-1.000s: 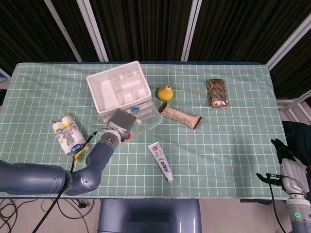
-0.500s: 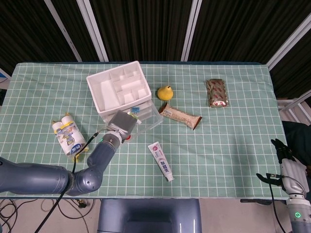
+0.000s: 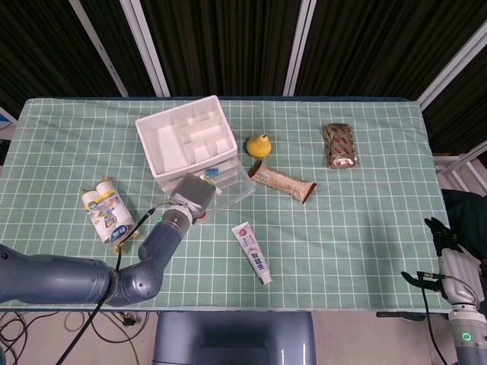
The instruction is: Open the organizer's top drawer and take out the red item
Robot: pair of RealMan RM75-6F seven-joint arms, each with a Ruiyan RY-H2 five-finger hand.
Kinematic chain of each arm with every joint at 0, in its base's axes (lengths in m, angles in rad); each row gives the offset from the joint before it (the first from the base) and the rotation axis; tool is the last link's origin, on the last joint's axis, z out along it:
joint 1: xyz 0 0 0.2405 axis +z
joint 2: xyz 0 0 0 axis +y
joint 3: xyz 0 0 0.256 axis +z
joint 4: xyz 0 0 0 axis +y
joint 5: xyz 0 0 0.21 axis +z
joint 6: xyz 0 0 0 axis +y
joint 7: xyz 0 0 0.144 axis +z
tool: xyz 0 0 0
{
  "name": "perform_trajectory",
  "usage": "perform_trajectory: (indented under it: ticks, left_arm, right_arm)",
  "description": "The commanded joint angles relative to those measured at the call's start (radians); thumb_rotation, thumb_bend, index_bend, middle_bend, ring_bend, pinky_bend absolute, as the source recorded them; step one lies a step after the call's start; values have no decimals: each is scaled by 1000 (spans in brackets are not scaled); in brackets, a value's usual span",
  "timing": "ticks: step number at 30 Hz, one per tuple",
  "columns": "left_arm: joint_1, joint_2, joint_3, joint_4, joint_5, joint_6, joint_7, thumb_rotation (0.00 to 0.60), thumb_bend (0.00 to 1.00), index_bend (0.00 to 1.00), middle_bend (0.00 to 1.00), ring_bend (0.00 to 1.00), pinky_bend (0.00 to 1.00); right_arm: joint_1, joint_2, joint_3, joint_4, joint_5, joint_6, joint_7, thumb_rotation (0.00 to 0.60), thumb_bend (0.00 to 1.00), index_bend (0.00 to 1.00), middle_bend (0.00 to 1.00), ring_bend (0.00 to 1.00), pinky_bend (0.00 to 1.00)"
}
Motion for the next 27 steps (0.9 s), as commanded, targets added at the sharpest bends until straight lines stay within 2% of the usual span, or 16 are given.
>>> perform_trajectory:
  ticks: [1,7,16,27]
  left_arm:
    - [-11,0,5,4,-19,-6,9,600,284,505,1000,1000,1000]
    - [-19,-1,11,9,-36,-18,10,600,361,593,1000,1000,1000]
    - [-22,16,1,0,-18,-12,-13,600,390,593,1000,1000,1000]
    - [-25,134,-68,-108,58,31,-69,600,390,593,1000,1000,1000]
  right_arm:
    - [0,0,0,0,0,0,1,600,66,0,0,0,229]
    - [0,1,1,0,1,-1,2,600,66,0,0,0,229]
    - [0,1,0,0,0,-1,2,600,66,0,0,0,229]
    - [-1,1,-2,2,-5,2,-1,600,66,0,0,0,229]
